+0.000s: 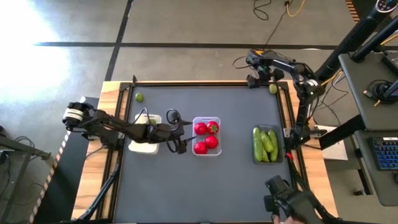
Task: Sort produce into baskets
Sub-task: Put the green lime into the white bin
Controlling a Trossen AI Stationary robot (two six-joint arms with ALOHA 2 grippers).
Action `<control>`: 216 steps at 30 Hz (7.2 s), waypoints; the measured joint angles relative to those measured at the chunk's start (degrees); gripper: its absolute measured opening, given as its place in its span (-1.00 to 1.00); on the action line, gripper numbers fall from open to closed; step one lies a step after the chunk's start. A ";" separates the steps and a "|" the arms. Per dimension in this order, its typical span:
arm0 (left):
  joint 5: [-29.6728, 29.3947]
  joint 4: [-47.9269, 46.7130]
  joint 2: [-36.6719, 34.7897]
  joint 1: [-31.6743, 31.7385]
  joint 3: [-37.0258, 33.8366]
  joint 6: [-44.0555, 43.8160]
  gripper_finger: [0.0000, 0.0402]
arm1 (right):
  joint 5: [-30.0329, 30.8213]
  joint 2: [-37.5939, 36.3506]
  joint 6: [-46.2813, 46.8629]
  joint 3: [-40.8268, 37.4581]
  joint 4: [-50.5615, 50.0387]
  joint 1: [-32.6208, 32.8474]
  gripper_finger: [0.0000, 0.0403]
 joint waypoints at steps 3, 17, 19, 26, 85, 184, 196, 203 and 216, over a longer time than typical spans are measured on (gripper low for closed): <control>0.00 0.60 0.00 -0.05 -1.45 -0.97 0.55 | -1.18 2.56 0.36 2.82 -4.40 -0.38 0.86; -0.14 0.72 0.00 -0.04 -5.35 -0.85 0.55 | -0.80 13.31 1.05 7.71 -14.01 -0.29 0.86; -0.29 0.71 0.00 -0.03 -5.86 -0.80 0.55 | -1.05 13.76 -0.08 7.76 -13.60 -0.29 0.86; -7.90 0.63 -0.02 0.12 -7.08 0.96 0.55 | -1.91 12.53 -0.48 7.53 -13.96 2.47 0.86; -3.79 8.60 0.54 6.28 -5.34 2.44 0.28 | -14.36 10.32 -12.00 8.78 15.10 30.36 -0.23; 40.57 -19.68 28.17 36.00 26.63 29.79 0.55 | -18.32 -30.53 -12.49 -43.20 64.95 40.72 0.52; 35.28 -24.43 26.94 34.18 27.76 30.83 -0.15 | -17.88 -30.63 -10.57 -42.70 64.86 42.66 0.49; 35.71 -39.52 14.69 31.44 35.11 31.37 -0.32 | -17.79 -32.41 -12.06 -37.71 61.55 42.86 0.44; 16.11 -61.75 -13.78 12.26 27.06 7.29 -0.29 | -18.33 -32.66 -16.86 -35.94 56.61 48.87 0.42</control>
